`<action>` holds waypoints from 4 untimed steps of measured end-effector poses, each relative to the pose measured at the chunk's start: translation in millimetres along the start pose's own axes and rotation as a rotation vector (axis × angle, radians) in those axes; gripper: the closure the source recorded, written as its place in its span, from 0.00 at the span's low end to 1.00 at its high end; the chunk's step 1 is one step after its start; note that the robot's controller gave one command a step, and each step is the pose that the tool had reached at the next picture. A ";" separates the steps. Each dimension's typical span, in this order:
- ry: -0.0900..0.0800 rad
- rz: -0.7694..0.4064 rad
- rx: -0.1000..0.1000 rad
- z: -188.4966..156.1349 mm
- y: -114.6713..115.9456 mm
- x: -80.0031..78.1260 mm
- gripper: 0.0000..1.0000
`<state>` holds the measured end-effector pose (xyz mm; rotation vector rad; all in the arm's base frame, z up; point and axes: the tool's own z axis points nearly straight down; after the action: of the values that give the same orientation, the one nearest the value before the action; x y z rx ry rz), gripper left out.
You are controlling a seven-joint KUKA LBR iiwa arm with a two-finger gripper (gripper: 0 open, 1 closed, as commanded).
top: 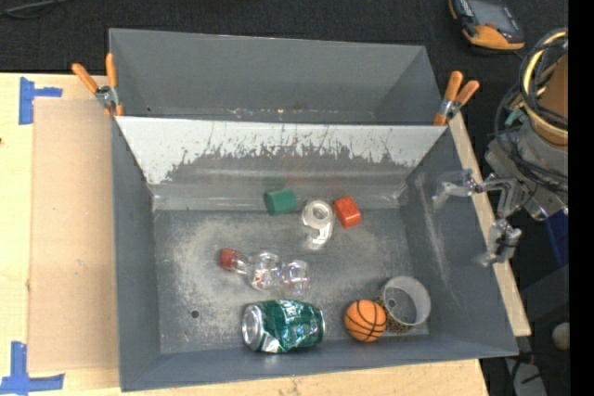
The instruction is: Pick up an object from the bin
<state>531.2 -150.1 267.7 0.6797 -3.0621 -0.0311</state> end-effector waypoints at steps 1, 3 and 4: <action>-0.004 -0.232 0.004 48.5 3.8 5.0 0.00; -0.002 -0.295 0.000 49.1 11.3 -3.8 0.00; -0.004 -0.328 0.002 32.1 -6.4 -28.1 0.00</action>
Offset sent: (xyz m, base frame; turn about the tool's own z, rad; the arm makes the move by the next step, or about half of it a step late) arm 0.0188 -0.0077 -0.0432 -0.5284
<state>559.1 -143.4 235.4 1.1728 -2.9174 -0.0308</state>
